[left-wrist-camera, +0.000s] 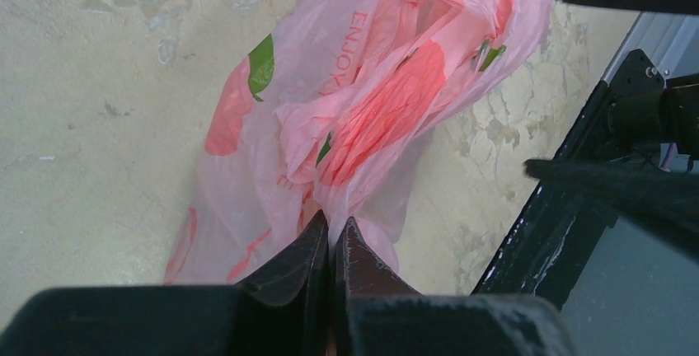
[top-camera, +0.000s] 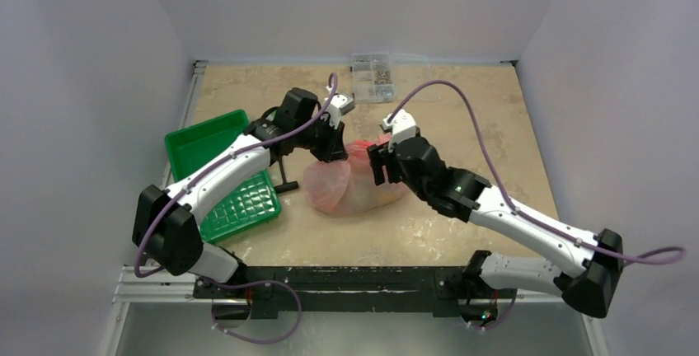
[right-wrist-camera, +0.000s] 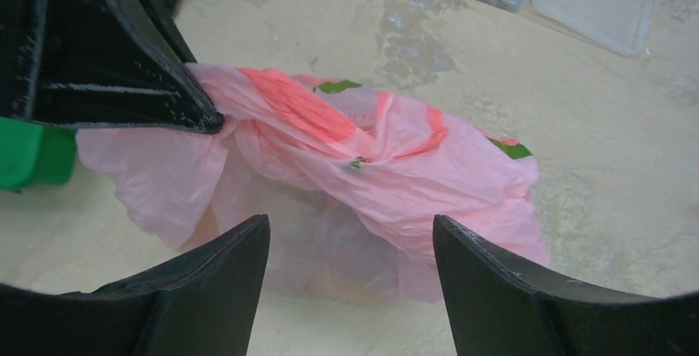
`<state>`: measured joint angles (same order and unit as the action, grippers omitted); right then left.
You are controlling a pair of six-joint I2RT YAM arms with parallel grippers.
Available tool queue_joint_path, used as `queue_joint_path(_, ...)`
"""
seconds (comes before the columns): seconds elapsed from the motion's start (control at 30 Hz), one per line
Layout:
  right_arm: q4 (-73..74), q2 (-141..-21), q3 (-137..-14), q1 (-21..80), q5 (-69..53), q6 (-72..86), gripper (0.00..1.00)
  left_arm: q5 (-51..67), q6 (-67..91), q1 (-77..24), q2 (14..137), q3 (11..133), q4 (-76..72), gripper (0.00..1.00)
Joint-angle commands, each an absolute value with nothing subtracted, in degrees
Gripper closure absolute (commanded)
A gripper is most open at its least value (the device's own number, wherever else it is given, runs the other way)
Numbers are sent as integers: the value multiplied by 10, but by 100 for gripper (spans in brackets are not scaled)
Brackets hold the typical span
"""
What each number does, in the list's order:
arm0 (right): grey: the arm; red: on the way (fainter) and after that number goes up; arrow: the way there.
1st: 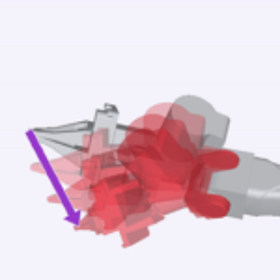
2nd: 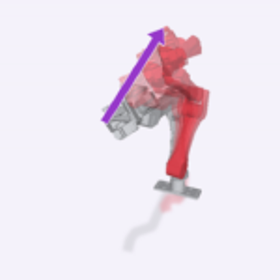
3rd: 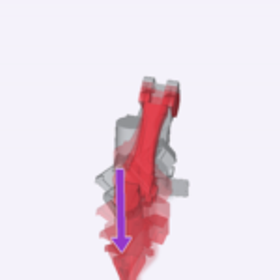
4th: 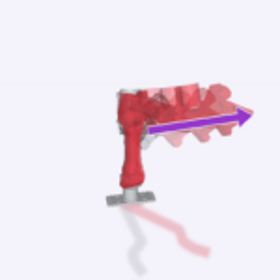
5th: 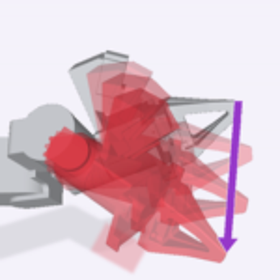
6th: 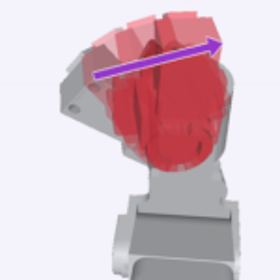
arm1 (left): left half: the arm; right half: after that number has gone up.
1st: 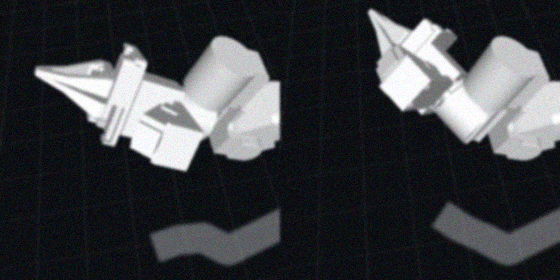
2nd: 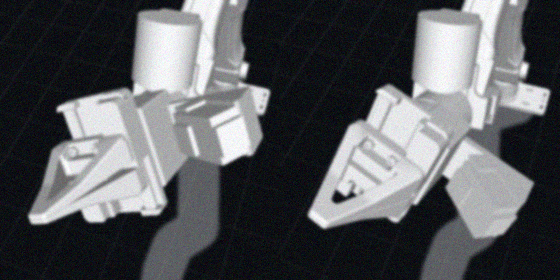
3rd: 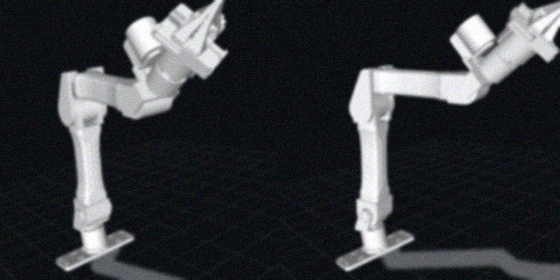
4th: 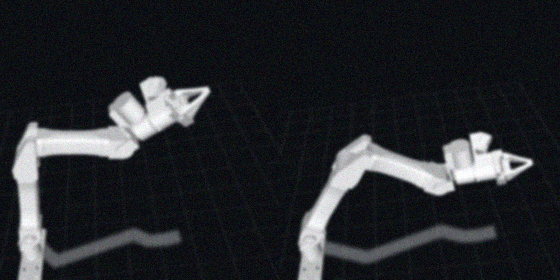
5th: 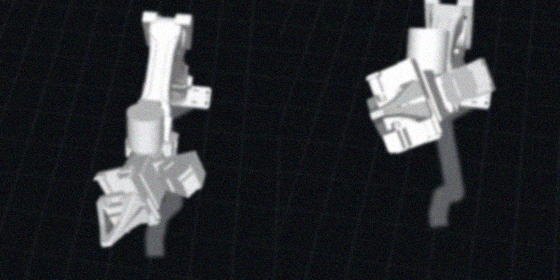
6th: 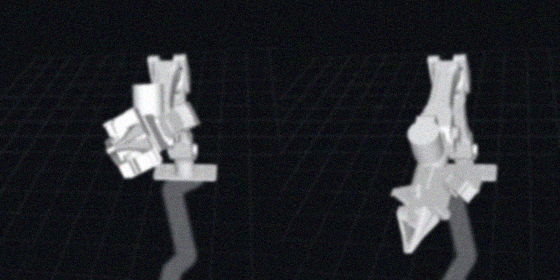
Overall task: Take the fake fruits out of the plastic bag
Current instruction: Untie the plastic bag at the center of the board.
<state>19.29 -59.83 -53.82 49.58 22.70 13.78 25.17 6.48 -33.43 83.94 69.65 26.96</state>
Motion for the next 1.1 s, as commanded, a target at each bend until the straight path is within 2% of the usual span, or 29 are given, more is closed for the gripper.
queue_joint_path(0.0,227,-662,-573,549,367,62,27,273,69,-334,838,722,261,100)
queue_joint_path(0.17,204,-710,-581,553,439,80,23,277,69,-334,839,722,262,100)
queue_joint_path(0.27,145,-702,-564,550,467,107,27,280,69,-334,838,722,262,100)
queue_joint_path(0.33,118,-689,-551,545,467,132,39,280,69,-334,838,722,263,100)
queue_joint_path(0.4,92,-666,-528,527,451,161,63,278,68,-334,836,722,263,100)
queue_joint_path(0.47,60,-638,-497,483,386,195,79,278,68,-334,835,722,262,100)
queue_joint_path(0.53,49,-603,-465,411,302,256,100,276,68,-334,833,722,263,100)
queue_joint_path(0.7,-65,-409,-291,238,81,446,100,273,71,-334,828,722,262,100)
queue_joint_path(0.8,-70,-346,-250,206,42,500,100,274,70,-334,823,720,260,100)
queue_joint_path(0.9,-62,-359,-260,206,11,490,100,288,64,-334,815,717,257,98)
queue_joint_path(1.03,-42,-394,-282,206,-13,440,100,290,51,-344,785,693,224,62)
queue_joint_path(1.07,-38,-401,-287,206,-11,421,100,270,38,-356,772,689,222,56)
